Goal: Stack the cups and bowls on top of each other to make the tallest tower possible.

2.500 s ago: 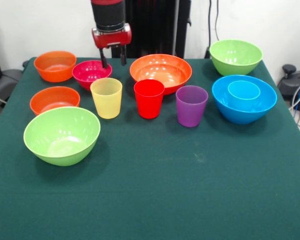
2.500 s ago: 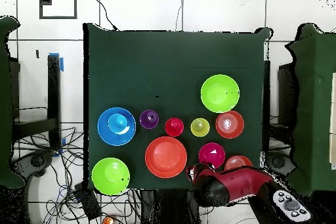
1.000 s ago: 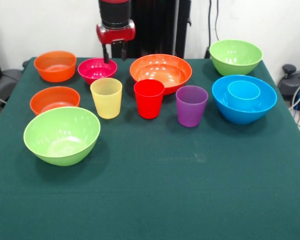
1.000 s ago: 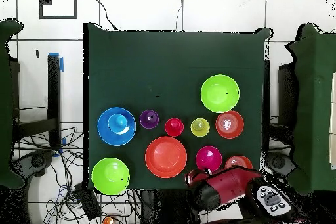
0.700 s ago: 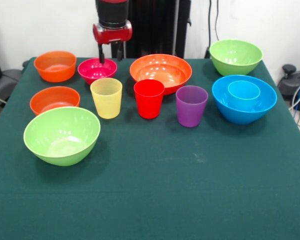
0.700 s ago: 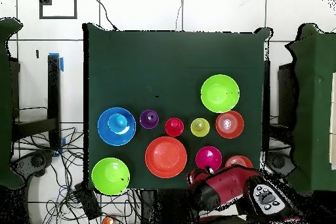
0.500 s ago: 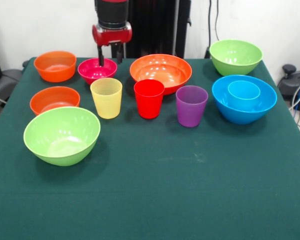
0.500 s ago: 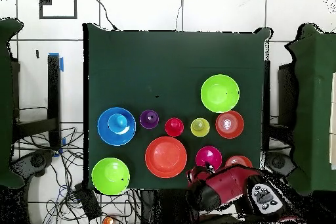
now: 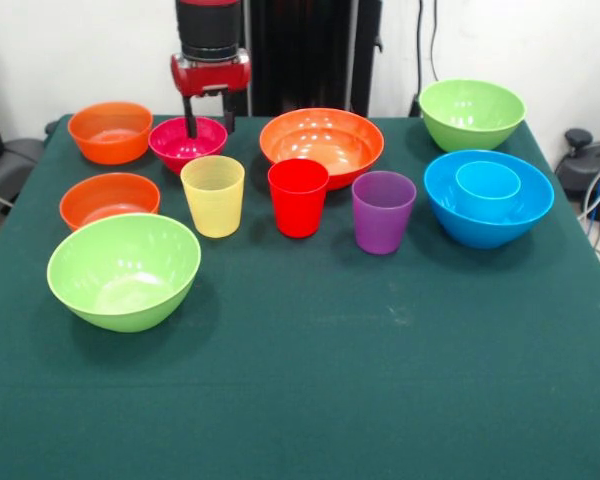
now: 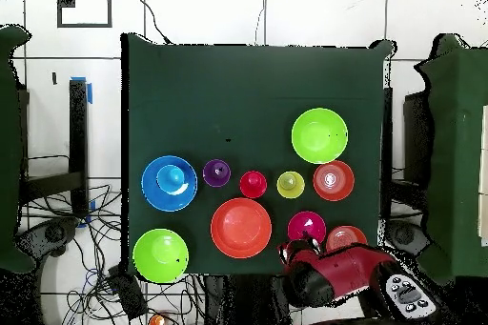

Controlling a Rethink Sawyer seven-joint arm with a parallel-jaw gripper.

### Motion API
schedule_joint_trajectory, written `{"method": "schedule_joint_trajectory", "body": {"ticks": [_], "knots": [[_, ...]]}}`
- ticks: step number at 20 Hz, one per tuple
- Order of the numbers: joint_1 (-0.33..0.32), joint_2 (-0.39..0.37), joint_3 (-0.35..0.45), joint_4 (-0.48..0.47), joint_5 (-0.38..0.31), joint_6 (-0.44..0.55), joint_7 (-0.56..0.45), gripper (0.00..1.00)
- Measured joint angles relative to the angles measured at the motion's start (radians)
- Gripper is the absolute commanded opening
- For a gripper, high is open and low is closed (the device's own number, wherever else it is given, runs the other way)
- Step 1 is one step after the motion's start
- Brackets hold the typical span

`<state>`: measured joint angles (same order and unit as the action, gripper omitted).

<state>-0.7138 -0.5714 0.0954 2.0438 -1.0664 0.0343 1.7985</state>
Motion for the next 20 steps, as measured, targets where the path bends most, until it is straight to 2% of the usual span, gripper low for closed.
{"method": "schedule_joint_trajectory", "body": {"ticks": [1, 2, 20], "knots": [[-0.005, 0.001, 0.002, 0.000, 0.000, 0.000, 0.000, 1.00], [-0.034, 0.006, 0.014, 0.000, 0.000, 0.000, 0.000, 0.00], [-0.077, 0.000, 0.068, 0.001, 0.000, 0.000, 0.000, 0.00]]}}
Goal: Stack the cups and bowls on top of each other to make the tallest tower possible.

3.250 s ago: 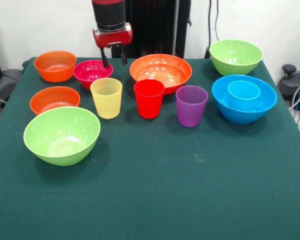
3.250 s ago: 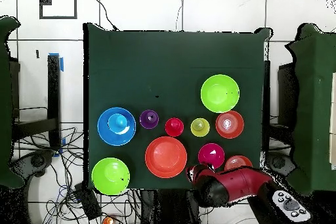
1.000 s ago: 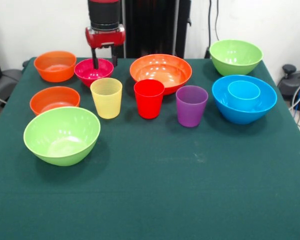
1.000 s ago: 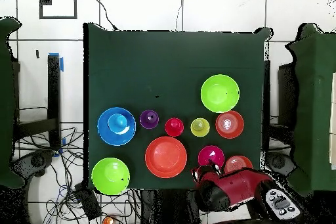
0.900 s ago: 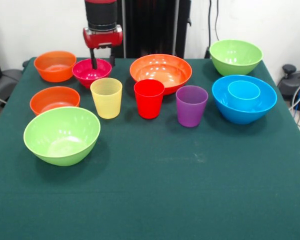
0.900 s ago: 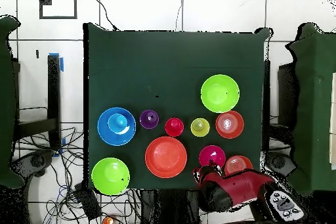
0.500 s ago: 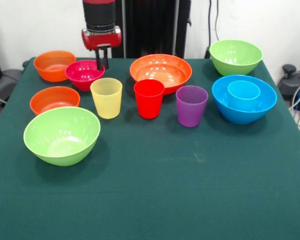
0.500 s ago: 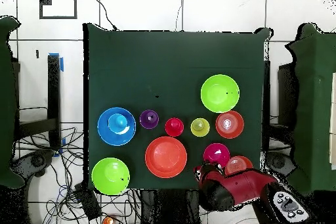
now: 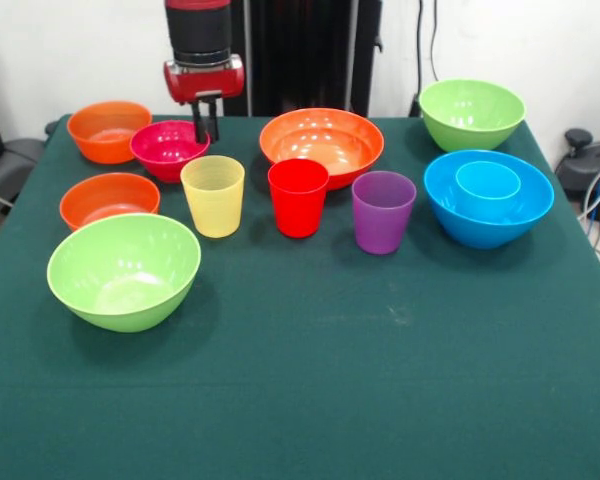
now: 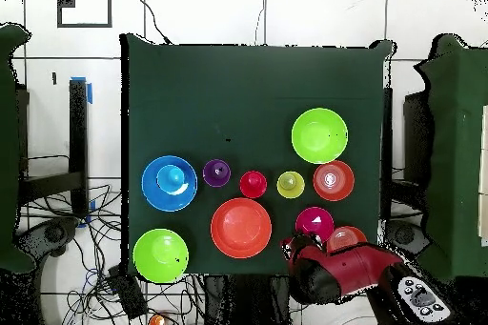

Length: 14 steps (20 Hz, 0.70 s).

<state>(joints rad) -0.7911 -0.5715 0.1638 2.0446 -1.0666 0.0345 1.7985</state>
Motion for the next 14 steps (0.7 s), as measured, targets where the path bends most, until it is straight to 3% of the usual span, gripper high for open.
{"method": "schedule_joint_trajectory", "body": {"ticks": [5, 9, 14], "knots": [[0.018, -0.046, 0.001, 0.016, 0.013, 0.010, 0.000, 0.00], [0.064, -0.127, 0.000, 0.049, 0.079, 0.043, 0.000, 0.00], [0.171, -0.263, -0.010, 0.093, 0.205, 0.095, 0.000, 0.00]]}}
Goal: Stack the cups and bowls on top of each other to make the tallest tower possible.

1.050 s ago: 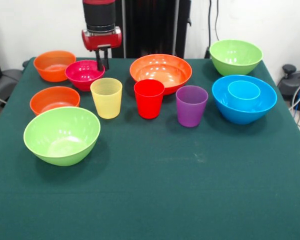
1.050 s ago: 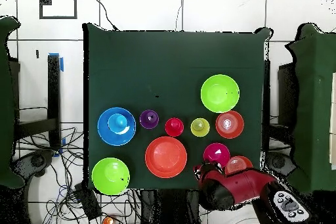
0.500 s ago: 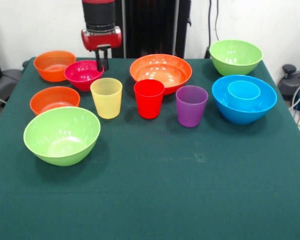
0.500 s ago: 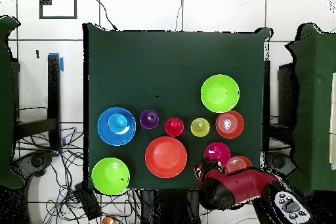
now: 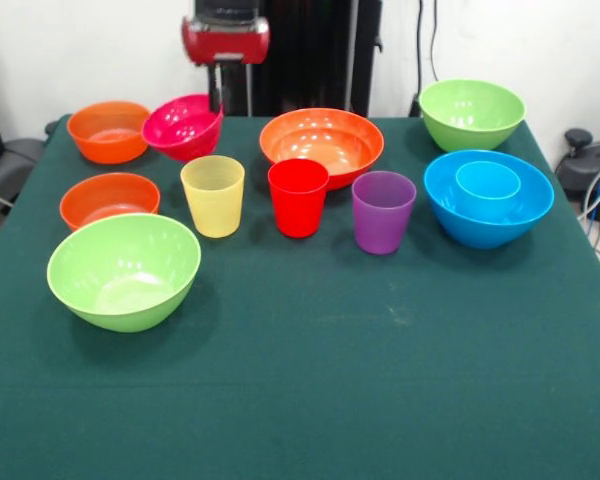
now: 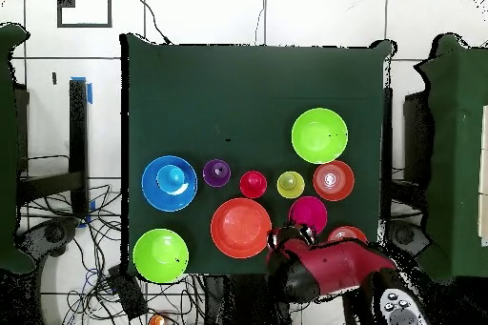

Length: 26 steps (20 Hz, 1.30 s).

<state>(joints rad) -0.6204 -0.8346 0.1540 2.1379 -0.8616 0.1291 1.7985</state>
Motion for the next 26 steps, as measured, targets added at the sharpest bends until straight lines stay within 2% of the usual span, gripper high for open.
{"method": "schedule_joint_trajectory", "body": {"ticks": [5, 9, 12, 13, 15, 19, 22, 26], "knots": [[0.116, -0.133, -0.027, 0.009, 0.086, 0.016, 0.000, 0.00], [0.209, -0.196, -0.081, -0.001, 0.095, 0.017, 0.000, 0.00], [0.321, -0.234, -0.158, -0.023, 0.094, 0.033, 0.004, 0.00], [0.397, -0.251, -0.210, -0.041, 0.093, 0.054, 0.015, 0.00], [0.444, -0.259, -0.240, -0.053, 0.094, 0.069, 0.027, 0.00], [0.606, -0.317, -0.334, -0.087, 0.113, 0.166, 0.093, 0.00], [0.645, -0.349, -0.357, -0.092, 0.155, 0.230, 0.122, 0.00], [0.712, -0.374, -0.400, -0.093, 0.242, 0.331, 0.181, 0.00]]}}
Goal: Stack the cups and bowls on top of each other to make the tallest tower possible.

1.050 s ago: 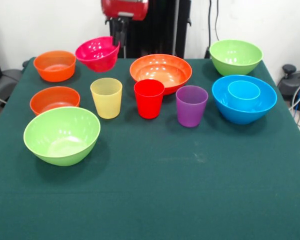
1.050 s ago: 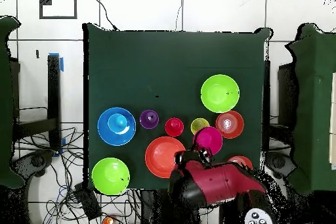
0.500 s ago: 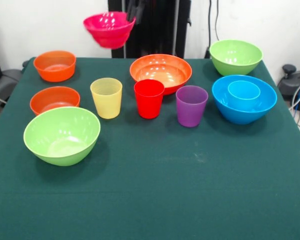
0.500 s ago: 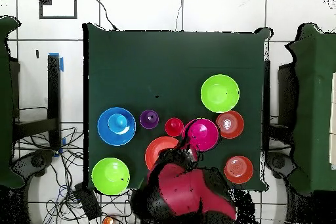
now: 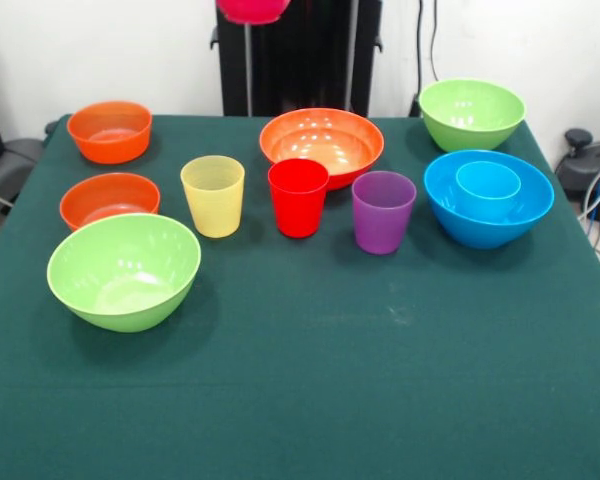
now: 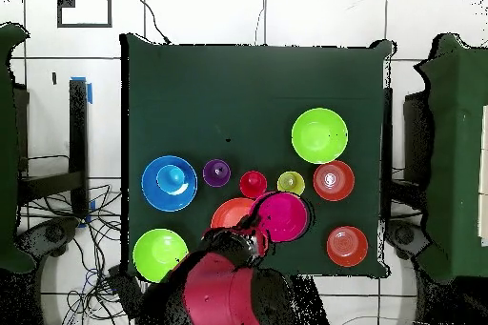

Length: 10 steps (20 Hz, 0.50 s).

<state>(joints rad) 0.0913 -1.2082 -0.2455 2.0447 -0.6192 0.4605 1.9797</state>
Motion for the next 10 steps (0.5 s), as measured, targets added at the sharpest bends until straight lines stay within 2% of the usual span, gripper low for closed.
{"method": "schedule_joint_trajectory", "body": {"ticks": [4, 10], "knots": [[0.092, 0.025, -0.031, 0.000, 0.067, 0.045, 0.102, 0.00], [0.173, 0.101, -0.038, -0.014, 0.115, 0.048, 0.215, 0.00]]}}
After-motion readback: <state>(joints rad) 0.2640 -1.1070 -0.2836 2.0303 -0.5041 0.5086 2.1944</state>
